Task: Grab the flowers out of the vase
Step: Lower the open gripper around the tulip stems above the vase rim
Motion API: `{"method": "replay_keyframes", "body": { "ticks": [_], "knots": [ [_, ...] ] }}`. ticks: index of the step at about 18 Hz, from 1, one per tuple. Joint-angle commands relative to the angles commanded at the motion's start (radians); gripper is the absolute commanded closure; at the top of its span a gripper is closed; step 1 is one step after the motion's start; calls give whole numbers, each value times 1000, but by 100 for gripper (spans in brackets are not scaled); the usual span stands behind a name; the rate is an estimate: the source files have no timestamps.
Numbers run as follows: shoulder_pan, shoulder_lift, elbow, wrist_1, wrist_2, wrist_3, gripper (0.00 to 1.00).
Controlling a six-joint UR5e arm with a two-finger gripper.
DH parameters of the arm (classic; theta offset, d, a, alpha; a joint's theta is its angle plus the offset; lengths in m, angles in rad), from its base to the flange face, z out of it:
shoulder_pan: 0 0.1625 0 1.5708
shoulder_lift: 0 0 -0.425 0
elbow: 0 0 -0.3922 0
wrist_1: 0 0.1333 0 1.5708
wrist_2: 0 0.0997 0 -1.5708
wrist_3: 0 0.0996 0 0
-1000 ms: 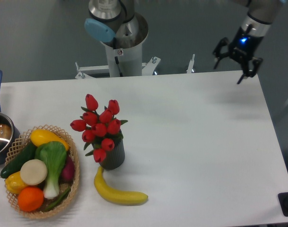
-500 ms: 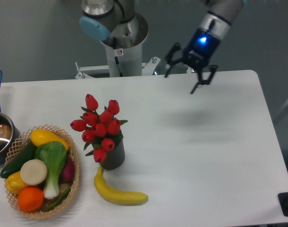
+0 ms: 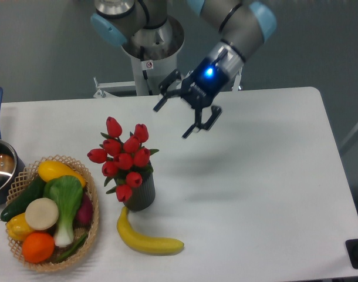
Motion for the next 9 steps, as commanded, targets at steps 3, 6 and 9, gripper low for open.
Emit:
{"method": "replay_keyframes", "body": {
  "ticks": [3, 6, 9],
  "knots": [
    [-37, -46, 3, 60, 6, 0, 0],
    [-64, -65, 3, 68, 6, -5, 0],
    [-69, -60, 8, 69, 2, -35, 0]
  ]
}}
